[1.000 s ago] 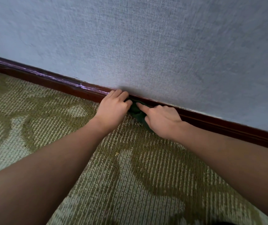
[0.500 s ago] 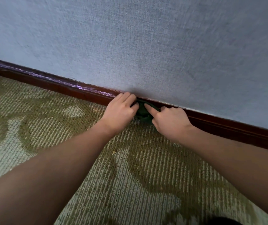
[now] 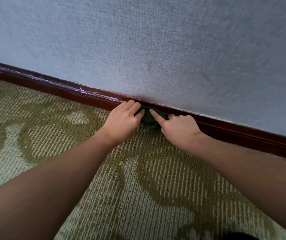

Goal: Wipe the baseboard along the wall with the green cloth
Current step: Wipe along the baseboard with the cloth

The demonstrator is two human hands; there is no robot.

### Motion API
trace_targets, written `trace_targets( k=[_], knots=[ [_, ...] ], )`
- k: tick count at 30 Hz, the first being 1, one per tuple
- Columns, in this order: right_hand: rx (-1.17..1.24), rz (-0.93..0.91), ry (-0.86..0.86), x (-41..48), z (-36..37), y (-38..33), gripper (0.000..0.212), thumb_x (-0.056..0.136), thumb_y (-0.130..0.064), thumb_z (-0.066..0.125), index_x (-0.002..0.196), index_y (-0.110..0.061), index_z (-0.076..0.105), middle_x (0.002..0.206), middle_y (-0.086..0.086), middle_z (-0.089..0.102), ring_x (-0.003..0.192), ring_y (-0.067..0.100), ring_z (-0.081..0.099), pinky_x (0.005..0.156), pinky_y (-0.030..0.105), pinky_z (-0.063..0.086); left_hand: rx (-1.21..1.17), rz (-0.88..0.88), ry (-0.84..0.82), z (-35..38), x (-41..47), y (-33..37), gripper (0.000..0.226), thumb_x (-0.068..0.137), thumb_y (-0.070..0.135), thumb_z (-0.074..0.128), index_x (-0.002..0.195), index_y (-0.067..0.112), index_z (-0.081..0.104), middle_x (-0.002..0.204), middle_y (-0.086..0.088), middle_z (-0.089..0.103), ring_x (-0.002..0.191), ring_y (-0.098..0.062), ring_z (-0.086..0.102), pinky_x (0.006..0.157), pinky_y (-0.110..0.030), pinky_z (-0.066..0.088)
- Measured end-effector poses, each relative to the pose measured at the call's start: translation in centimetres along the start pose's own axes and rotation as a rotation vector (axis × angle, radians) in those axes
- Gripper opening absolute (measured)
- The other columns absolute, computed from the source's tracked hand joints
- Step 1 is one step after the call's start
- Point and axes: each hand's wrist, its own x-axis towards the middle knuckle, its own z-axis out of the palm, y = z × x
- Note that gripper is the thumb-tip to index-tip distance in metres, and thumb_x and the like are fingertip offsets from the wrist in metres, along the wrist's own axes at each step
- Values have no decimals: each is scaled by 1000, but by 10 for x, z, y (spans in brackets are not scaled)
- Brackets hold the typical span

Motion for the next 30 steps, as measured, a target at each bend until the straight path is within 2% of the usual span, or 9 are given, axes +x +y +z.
trace_targets(
  k=[5, 11, 16, 19, 21, 23, 26, 28, 30],
  knots=[
    [7, 9, -22, 4, -3, -4, 65, 99, -22, 36, 146, -26, -9, 98, 9, 57, 59, 19, 37, 47, 29, 26, 31, -4, -16, 2, -2, -5, 33, 57, -6, 78, 90, -6, 70, 79, -17, 65, 69, -31, 61, 59, -32, 49],
    [26, 23, -36, 12, -10, -12, 66, 98, -19, 38, 146, -27, -7, 94, 8, 57, 57, 18, 33, 45, 29, 23, 35, -35, -17, 1, -7, -12, 30, 59, -7, 76, 88, -7, 70, 78, -18, 64, 68, -31, 61, 59, -32, 50],
    [74, 32, -46, 30, -21, -29, 62, 99, -15, 35, 147, -28, -2, 74, 4, 38, 53, 18, 31, 44, 29, 23, 57, -125, -79, -4, -17, -25, 27, 60, -8, 74, 87, -8, 69, 77, -19, 64, 70, -33, 61, 63, -36, 51],
    [89, 28, -56, 38, -24, -37, 63, 97, -12, 36, 147, -27, 0, 63, 1, 32, 50, 17, 29, 43, 28, 22, 48, -159, -71, -7, -23, -29, 18, 70, -4, 59, 85, -7, 70, 77, -20, 64, 71, -35, 61, 63, -36, 50],
    [88, 27, -56, 40, -25, -38, 64, 97, -12, 37, 147, -27, 0, 60, 0, 30, 48, 16, 29, 43, 28, 23, 41, -178, -60, -10, -24, -30, 28, 75, 4, 45, 82, -6, 70, 75, -19, 63, 70, -34, 61, 61, -34, 50],
    [84, 27, -44, 40, -25, -38, 63, 97, -12, 36, 147, -28, 0, 59, 0, 30, 49, 17, 31, 44, 28, 24, 63, -173, -63, -12, -25, -30, 14, 70, -1, 61, 80, -5, 71, 73, -17, 62, 68, -33, 61, 60, -33, 50],
    [74, 26, -21, 36, -24, -35, 63, 97, -14, 35, 147, -28, -1, 63, 1, 35, 55, 18, 38, 46, 28, 27, 77, -157, -56, -15, -24, -29, 20, 60, -4, 74, 80, -3, 71, 72, -16, 62, 67, -32, 60, 60, -32, 50],
    [75, 24, -13, 32, -22, -33, 61, 98, -17, 34, 147, -27, -2, 70, 2, 39, 59, 19, 40, 50, 30, 30, 73, -130, -38, -15, -23, -28, 17, 68, -3, 61, 82, -4, 71, 75, -17, 63, 69, -32, 61, 63, -33, 51],
    [89, 29, -6, 27, -21, -29, 59, 99, -20, 31, 147, -27, -3, 76, 4, 44, 59, 19, 41, 51, 31, 31, 63, -103, -15, -13, -21, -28, 31, 74, 3, 41, 84, -3, 70, 79, -17, 64, 71, -31, 61, 64, -34, 50]
  ],
)
